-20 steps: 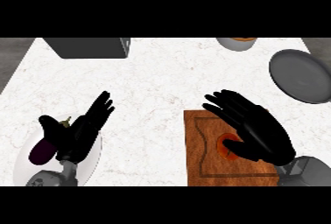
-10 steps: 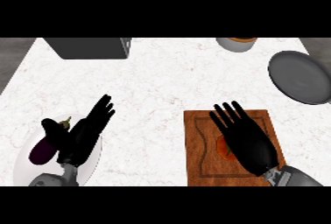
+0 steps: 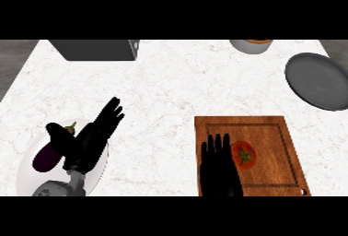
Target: Pick the tomato from the cutting board and place it in the pan
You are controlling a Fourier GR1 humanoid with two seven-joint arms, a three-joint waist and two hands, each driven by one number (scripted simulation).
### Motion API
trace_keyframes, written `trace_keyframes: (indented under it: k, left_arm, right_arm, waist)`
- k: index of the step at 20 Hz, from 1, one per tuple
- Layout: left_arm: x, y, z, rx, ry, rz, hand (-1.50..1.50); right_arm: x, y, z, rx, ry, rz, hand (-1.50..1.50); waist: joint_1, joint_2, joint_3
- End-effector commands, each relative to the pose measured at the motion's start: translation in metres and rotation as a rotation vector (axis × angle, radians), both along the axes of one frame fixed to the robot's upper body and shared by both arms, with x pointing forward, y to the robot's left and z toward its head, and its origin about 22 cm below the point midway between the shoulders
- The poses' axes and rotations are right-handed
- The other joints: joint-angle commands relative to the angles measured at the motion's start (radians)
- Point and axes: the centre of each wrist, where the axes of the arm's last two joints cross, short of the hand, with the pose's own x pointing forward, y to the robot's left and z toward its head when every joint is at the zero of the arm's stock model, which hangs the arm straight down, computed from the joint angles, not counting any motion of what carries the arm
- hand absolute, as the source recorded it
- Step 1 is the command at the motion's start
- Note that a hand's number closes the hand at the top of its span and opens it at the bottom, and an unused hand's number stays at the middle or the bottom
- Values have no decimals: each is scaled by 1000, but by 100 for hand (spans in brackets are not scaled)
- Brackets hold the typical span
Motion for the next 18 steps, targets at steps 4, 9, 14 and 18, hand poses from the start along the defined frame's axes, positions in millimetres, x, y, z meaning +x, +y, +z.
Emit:
trace_keyframes:
  k: [4, 9, 14, 18]
  left_arm:
    - [-1, 4, -9, -12, -1, -8, 0]
    - [6, 4, -3, 6, -14, -3, 0]
    - [2, -10, 4, -17, 16, -12, 0]
    - [8, 5, -7, -16, 12, -18, 0]
  right_arm:
    - [2, 49, -24, -85, -21, -121, -150]
    - [-12, 35, -29, -149, -75, -130, -150]
    - [-13, 13, -38, -250, -164, -130, -150]
    - [11, -3, -30, -210, -136, -150, -150]
  waist:
    - [7, 7, 3]
    - [1, 6, 3]
    - [0, 4, 4]
    - [3, 6, 3]
